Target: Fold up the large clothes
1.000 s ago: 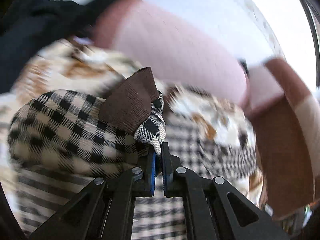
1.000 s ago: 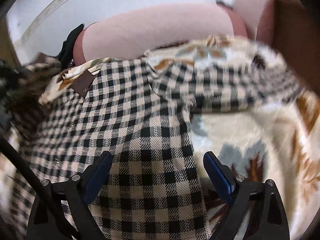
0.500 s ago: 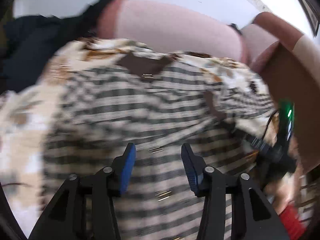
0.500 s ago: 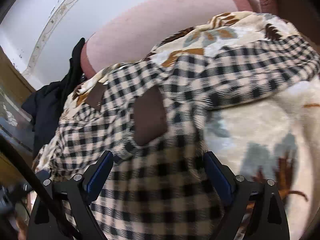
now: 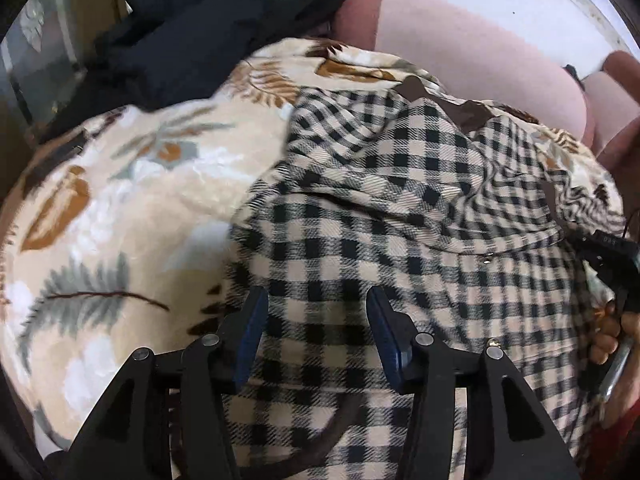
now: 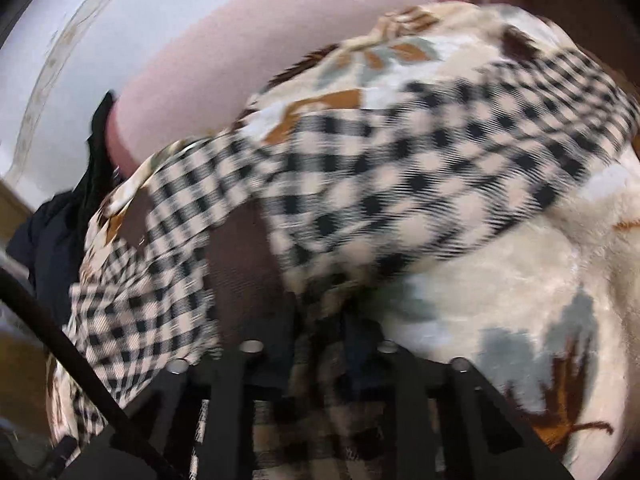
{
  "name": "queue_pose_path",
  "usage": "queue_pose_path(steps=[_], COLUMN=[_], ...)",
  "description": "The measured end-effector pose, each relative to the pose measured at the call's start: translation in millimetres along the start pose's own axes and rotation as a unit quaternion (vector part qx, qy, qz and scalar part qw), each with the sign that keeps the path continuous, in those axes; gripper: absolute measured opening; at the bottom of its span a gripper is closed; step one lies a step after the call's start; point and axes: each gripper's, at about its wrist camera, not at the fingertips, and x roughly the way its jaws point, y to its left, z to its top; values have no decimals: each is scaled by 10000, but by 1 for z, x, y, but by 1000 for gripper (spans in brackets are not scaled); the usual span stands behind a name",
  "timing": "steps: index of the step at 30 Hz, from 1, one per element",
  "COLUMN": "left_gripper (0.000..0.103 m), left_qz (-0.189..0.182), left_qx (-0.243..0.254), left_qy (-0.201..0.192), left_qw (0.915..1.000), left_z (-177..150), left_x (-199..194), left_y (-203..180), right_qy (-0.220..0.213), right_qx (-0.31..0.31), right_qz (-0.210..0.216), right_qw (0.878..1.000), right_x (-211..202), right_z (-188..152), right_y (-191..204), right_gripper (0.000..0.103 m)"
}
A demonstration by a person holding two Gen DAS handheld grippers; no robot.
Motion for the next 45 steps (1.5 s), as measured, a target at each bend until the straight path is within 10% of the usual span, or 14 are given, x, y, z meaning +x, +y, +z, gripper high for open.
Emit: queue_pose_path(steps=[10, 15, 17, 19, 27, 37, 42, 45], left_gripper=[53, 53, 50, 5, 4, 3, 36, 37], left_qz=[302, -366, -514, -251, -262, 106, 101, -92], left_qx=[-618, -557, -270, 115, -864, -1119, -740, -596], left_qy=[-92, 214, 373, 513, 4, -211, -370, -299], left_qw=[9976, 9975, 9976, 9983, 9959, 9934, 9965, 9977], left_z=[123, 156, 156, 152, 168, 143, 111, 79], left_x=[80, 119, 129, 133, 107, 82, 45, 26], left_y=[31, 29, 15, 0, 66, 101, 76, 52], right_qy=[-219, -221, -217, -279, -1028, -717, -129, 214], right_qx=[-420, -575, -605, -633, -812, -1482, -1501, -1189], right_qz=[320, 236, 159, 96, -156, 202, 276, -28], right_qw=[9984, 9978, 9978, 9976, 9913, 9862, 9882, 9927], right_x=[-34, -27, -23, -23, -53, -23, 3, 15], right_z=[-4, -4, -4, -2, 5, -21, -32, -26], right_y=[28, 36, 36, 36, 33, 66, 71, 52], right_gripper=[55, 60, 60, 60, 60, 55, 55, 58])
